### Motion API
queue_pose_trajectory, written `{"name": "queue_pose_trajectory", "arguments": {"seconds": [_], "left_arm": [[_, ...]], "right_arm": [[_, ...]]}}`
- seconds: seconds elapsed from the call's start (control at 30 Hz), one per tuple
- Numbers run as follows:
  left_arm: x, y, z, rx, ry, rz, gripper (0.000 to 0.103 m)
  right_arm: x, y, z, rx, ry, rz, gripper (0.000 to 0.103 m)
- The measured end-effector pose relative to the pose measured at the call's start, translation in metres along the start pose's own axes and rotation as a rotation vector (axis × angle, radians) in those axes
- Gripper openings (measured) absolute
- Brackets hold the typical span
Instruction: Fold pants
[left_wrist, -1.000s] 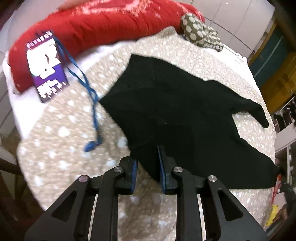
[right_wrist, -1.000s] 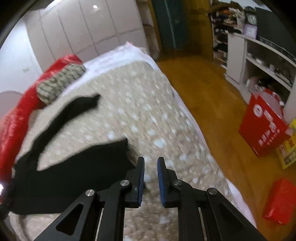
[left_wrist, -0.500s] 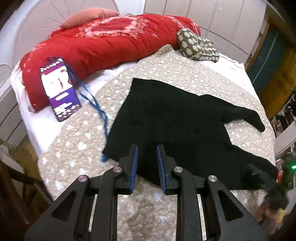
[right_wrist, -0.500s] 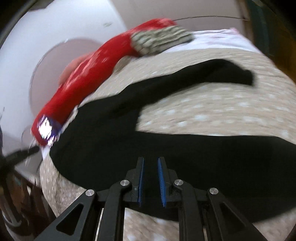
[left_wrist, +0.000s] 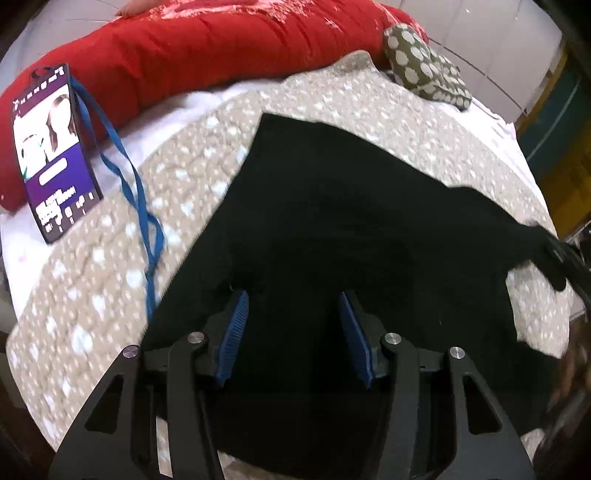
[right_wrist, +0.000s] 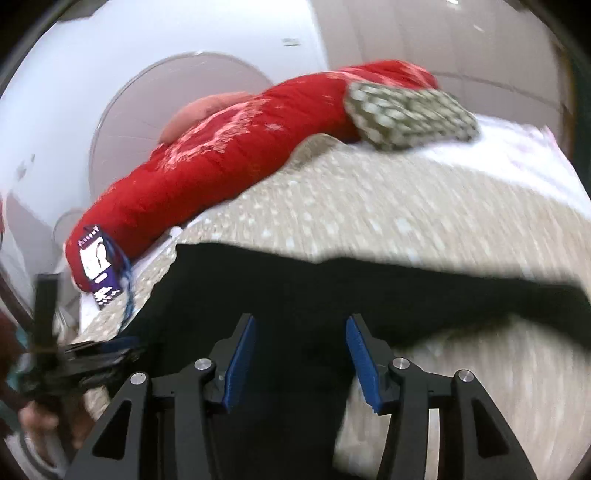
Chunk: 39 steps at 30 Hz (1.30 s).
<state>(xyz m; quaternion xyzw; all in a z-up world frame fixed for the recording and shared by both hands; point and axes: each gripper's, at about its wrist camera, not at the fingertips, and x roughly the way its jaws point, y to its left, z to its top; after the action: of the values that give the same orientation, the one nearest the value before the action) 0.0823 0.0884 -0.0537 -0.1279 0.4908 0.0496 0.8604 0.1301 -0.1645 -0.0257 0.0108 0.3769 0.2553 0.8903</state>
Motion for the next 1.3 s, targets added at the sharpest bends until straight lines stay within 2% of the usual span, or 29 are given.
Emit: {"name": "queue_pose_trajectory", "arguments": {"seconds": [0.07, 0.2, 0.3, 0.37, 0.43, 0.47, 0.5, 0.57, 0.6, 0.67, 0.73, 0.77, 0.83, 0.93, 1.03, 1.1, 1.17, 1.23, 1.3], "left_arm": [[0.004, 0.005, 0.004, -0.014, 0.001, 0.001, 0.051], [0.016, 0.010, 0.004, -0.001, 0.001, -0.003, 0.051], [0.019, 0.012, 0.007, 0.004, 0.000, -0.013, 0.051], [0.022, 0.015, 0.009, -0.006, 0.001, -0.029, 0.052], [0.025, 0.013, 0.013, -0.004, -0.004, -0.029, 0.052], [0.025, 0.012, 0.012, 0.002, -0.006, -0.024, 0.052], [0.027, 0.010, 0.014, 0.008, -0.006, -0.016, 0.052], [0.027, 0.009, 0.014, 0.009, -0.008, -0.011, 0.052], [0.026, 0.010, 0.015, 0.007, -0.008, -0.016, 0.052], [0.018, 0.013, 0.015, 0.002, -0.019, -0.019, 0.052], [-0.001, 0.021, 0.015, -0.008, -0.077, 0.029, 0.052], [-0.010, 0.026, 0.014, -0.020, -0.104, 0.041, 0.052], [-0.032, 0.044, 0.014, -0.081, -0.148, 0.024, 0.052], [-0.063, 0.067, 0.013, -0.150, -0.200, -0.007, 0.052], [-0.085, 0.079, 0.010, -0.173, -0.242, 0.023, 0.052], [-0.093, 0.080, 0.001, -0.179, -0.253, 0.021, 0.052], [-0.090, 0.073, -0.002, -0.158, -0.230, 0.015, 0.052], [-0.086, 0.062, -0.008, -0.128, -0.206, -0.009, 0.052], [-0.082, 0.045, -0.017, -0.081, -0.182, -0.027, 0.052]], "right_arm": [[0.033, 0.000, 0.026, -0.071, 0.035, -0.017, 0.049], [0.102, 0.002, 0.054, -0.200, 0.146, 0.017, 0.049], [0.140, 0.005, 0.060, -0.322, 0.215, 0.018, 0.049], [0.157, 0.003, 0.057, -0.358, 0.264, 0.056, 0.049], [0.163, -0.001, 0.057, -0.357, 0.248, 0.074, 0.049], [0.164, -0.003, 0.059, -0.347, 0.243, 0.085, 0.047], [0.164, -0.005, 0.060, -0.334, 0.247, 0.095, 0.037], [0.161, -0.001, 0.058, -0.308, 0.242, 0.127, 0.015], [0.156, 0.003, 0.055, -0.320, 0.230, 0.109, 0.009], [0.143, 0.014, 0.049, -0.349, 0.197, 0.068, 0.005], [0.115, 0.022, 0.044, -0.342, 0.161, 0.065, 0.005], [0.089, 0.029, 0.039, -0.346, 0.114, 0.075, 0.005], [0.051, 0.040, 0.028, -0.366, 0.062, 0.054, 0.005], [-0.012, 0.060, -0.008, -0.370, -0.002, 0.021, 0.005], [-0.053, 0.076, -0.055, -0.259, -0.010, 0.096, 0.005], [-0.060, 0.093, -0.091, -0.190, 0.005, 0.136, 0.005], [-0.049, 0.108, -0.122, -0.144, 0.036, 0.112, 0.005], [-0.031, 0.114, -0.140, -0.110, 0.074, 0.083, 0.005], [-0.034, 0.116, -0.147, -0.101, 0.063, 0.060, 0.006]]}}
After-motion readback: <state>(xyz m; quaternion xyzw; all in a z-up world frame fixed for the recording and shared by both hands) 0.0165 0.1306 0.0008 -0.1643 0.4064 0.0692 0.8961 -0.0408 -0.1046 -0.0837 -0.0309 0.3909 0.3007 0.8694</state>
